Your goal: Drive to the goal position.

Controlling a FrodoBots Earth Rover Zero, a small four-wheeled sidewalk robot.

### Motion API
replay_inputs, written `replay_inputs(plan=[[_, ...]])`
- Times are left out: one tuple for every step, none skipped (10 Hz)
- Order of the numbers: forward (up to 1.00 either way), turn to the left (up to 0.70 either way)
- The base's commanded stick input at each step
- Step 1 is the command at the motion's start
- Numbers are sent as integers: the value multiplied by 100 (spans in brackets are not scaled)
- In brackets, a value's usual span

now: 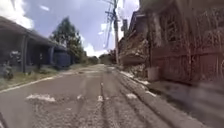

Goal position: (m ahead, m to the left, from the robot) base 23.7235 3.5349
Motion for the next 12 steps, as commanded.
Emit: replay_inputs(plan=[[70,0],[70,0],[70,0],[70,0],[70,4],[70,17],[70,30],[70,11],[70,0],[70,0],[70,0],[70,0]])
